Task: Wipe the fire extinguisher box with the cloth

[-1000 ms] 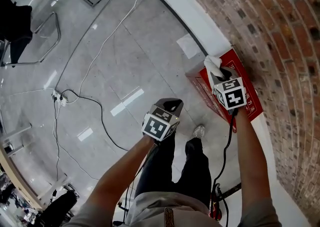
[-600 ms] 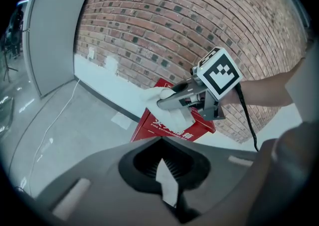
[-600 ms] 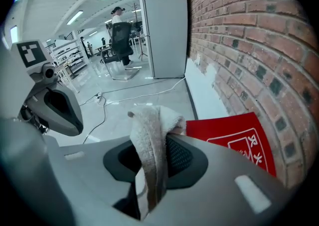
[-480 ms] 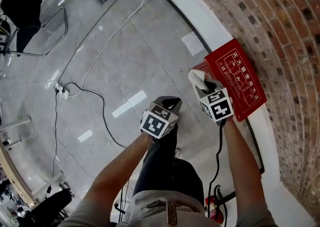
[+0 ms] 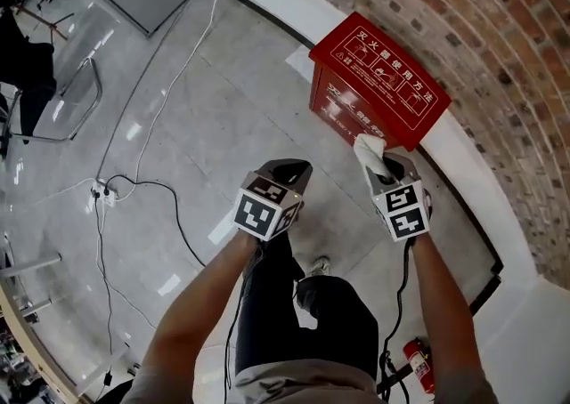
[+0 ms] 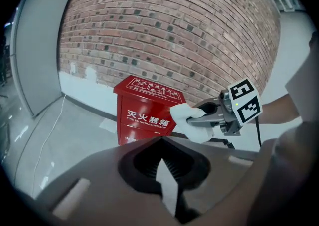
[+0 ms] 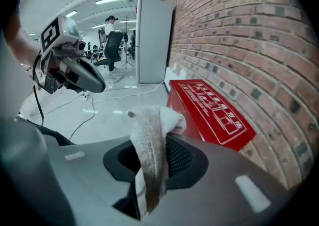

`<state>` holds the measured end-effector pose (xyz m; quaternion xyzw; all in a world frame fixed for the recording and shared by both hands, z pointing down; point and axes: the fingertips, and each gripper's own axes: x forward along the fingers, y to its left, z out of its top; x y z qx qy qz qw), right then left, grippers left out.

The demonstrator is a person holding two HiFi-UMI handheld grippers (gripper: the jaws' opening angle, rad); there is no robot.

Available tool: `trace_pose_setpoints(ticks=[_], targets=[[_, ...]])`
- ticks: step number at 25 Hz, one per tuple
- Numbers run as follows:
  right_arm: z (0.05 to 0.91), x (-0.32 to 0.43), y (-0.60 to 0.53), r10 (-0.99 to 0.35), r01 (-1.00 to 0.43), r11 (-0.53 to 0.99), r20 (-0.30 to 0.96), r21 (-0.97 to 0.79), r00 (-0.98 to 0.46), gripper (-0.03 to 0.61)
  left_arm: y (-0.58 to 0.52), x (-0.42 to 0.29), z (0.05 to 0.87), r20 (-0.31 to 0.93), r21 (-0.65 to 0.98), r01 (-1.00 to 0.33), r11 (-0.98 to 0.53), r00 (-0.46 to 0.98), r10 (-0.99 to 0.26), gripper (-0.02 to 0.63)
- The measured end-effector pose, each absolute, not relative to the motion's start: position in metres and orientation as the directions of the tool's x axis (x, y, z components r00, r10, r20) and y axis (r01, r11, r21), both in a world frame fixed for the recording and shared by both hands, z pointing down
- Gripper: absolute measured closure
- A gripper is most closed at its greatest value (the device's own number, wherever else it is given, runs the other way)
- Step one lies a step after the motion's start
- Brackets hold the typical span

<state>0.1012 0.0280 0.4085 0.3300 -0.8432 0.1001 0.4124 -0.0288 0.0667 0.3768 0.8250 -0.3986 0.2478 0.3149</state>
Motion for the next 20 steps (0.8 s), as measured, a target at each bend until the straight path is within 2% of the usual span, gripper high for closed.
trace_pose_setpoints(ticks=[3,7,12,16,20], targets=[[0.410,0.134,0.023,-0.579,-0.680,0.707,0.710,0.193,-0.401,0.457,0.055,-0.015,0.389,0.643,0.308,-0.778,-0.547,0.594,-0.484,0.614],[0.425,0.137,0.010,-0.695,-0.663,0.672,0.590,0.330,-0.411,0.456,0.040,0.000,0.441,0.623,0.305,-0.715,-0.629,0.649,-0.436,0.614],[0.456,0.142,-0.022,-0.869,-0.698,0.485,0.382,0.527,-0.316,0.457,-0.003,0.022,0.520,0.591,0.282,-0.642,-0.713,0.701,-0.399,0.614],[0.486,0.153,-0.035,-0.936,-0.703,0.350,0.259,0.619,-0.237,0.456,-0.024,0.037,0.557,0.531,0.281,-0.608,-0.742,0.743,-0.408,0.614],[0.539,0.148,-0.046,-0.925,-0.693,0.378,0.280,0.614,-0.257,0.457,-0.032,0.041,0.597,0.514,0.251,-0.594,-0.764,0.751,-0.415,0.614]])
